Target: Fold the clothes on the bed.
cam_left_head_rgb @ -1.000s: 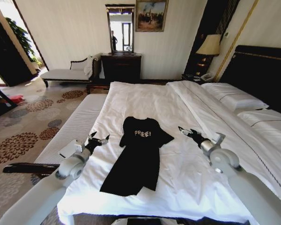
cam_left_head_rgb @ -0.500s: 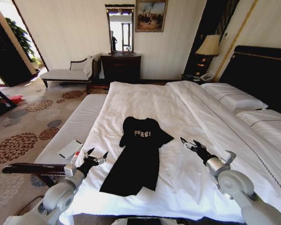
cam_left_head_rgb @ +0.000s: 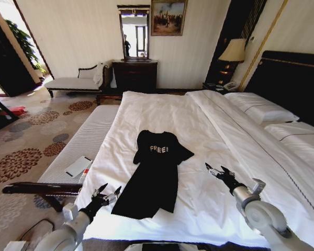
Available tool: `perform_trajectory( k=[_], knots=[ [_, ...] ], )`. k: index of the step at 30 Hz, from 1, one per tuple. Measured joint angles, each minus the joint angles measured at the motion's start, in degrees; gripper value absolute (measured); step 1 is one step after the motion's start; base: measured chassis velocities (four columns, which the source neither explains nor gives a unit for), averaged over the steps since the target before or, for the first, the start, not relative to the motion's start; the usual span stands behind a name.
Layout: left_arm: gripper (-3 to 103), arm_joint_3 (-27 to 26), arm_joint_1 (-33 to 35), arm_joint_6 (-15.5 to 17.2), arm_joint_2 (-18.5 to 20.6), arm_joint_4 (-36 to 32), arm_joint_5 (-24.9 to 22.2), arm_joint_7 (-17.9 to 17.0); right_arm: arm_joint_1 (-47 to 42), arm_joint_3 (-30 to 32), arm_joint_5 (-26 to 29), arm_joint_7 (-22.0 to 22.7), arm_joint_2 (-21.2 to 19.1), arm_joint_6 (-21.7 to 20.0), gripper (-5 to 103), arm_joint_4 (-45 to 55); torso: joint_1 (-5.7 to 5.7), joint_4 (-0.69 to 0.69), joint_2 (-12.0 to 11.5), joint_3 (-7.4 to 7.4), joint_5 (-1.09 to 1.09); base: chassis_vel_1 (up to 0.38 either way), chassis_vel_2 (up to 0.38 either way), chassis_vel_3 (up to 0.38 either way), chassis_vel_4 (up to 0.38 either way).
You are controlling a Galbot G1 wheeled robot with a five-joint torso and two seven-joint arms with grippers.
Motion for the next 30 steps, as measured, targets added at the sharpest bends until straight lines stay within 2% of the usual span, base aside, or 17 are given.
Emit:
perform_trajectory(
  k=[2,3,5,7,8,13,16,19,20,23,24,26,28,29,30],
  knots=[
    [68,0.44,0.88,-0.06,0.54,0.00,-0.35,0.11,0.15,0.27,0.04,0.49,0.16,-0.36,100,-0.38,0.00,-0.01,0.00,0.00,-0.01,0.000,0.000,0.000,0.000],
    [68,0.44,0.88,-0.06,0.54,0.00,-0.35,0.11,0.15,0.27,0.04,0.49,0.16,-0.36,100,-0.38,0.00,-0.01,0.00,0.00,-0.01,0.000,0.000,0.000,0.000],
    [56,1.05,2.24,-0.13,1.06,-0.25,-0.17,0.23,0.62,0.63,0.98,1.24,0.19,-1.25,100,-1.04,0.01,-0.06,0.00,0.00,-0.03,0.000,0.000,0.000,0.000],
    [56,1.12,2.71,-0.20,1.17,-0.30,0.03,0.31,0.81,0.59,1.29,1.40,0.19,-1.47,100,-1.20,0.00,-0.05,0.00,0.00,-0.03,0.000,0.000,0.000,0.000],
    [45,1.18,3.59,-0.35,1.35,-0.30,0.47,0.41,1.28,0.09,1.85,1.70,0.21,-1.87,100,-1.65,0.01,-0.01,-0.01,0.00,-0.01,0.000,0.000,0.000,0.000],
    [37,0.08,5.32,-0.81,2.08,0.67,1.06,0.44,1.94,-1.60,2.41,1.91,0.57,-2.51,100,-2.10,0.01,-0.03,-0.01,0.00,-0.02,0.000,0.000,0.000,0.000],
    [37,-0.98,6.29,-0.83,2.33,0.52,0.83,0.36,1.76,-2.35,2.84,1.87,0.71,-3.02,100,-1.56,0.01,-0.03,-0.01,0.00,-0.03,0.000,0.000,0.000,0.000],
    [37,-2.83,8.42,-0.85,2.66,-0.65,0.35,0.27,-1.22,-3.56,3.47,1.16,1.08,-4.25,100,1.51,0.01,-0.02,-0.01,0.00,-0.01,0.000,0.000,0.000,0.000],
    [34,-3.36,9.10,-0.95,2.70,-0.85,0.31,0.28,-2.86,-3.97,3.47,0.62,1.28,-4.73,100,2.93,0.01,-0.04,-0.01,0.00,0.00,0.000,0.000,0.000,0.000],
    [45,-3.98,9.51,-1.18,2.54,-0.83,0.17,0.24,-5.55,-4.79,4.11,-0.13,1.65,-5.91,100,5.74,0.01,-0.05,0.00,0.00,-0.02,0.000,0.000,0.000,0.000],
    [45,-4.11,9.44,-1.19,2.35,-0.70,-0.13,0.21,-6.32,-5.08,4.88,-0.15,1.72,-6.65,100,6.87,0.00,-0.04,0.00,-0.01,-0.02,0.000,0.000,0.000,0.000],
    [56,-4.16,8.99,-1.16,2.16,-0.61,-0.81,0.06,-7.55,-5.54,6.31,-0.09,1.55,-7.86,100,8.66,0.00,-0.03,0.00,-0.01,-0.03,0.000,0.000,0.000,0.000],
    [56,-4.15,8.66,-1.05,2.09,-0.60,-1.02,-0.03,-8.26,-5.80,6.85,-0.07,1.25,-8.41,100,9.52,0.00,-0.02,0.00,0.00,-0.03,0.000,0.000,0.000,0.000],
    [67,-3.91,8.00,-0.91,2.04,-0.60,-1.04,-0.11,-9.34,-6.35,7.15,-0.10,0.78,-9.14,100,10.53,0.01,-0.03,0.00,0.00,-0.03,0.000,0.000,0.000,0.000],
    [67,-3.74,7.74,-0.81,2.01,-0.63,-1.04,-0.14,-9.79,-6.74,7.15,-0.13,0.61,-9.44,100,10.88,0.01,-0.03,0.00,0.00,-0.03,0.000,0.000,0.000,0.000]
  ],
)
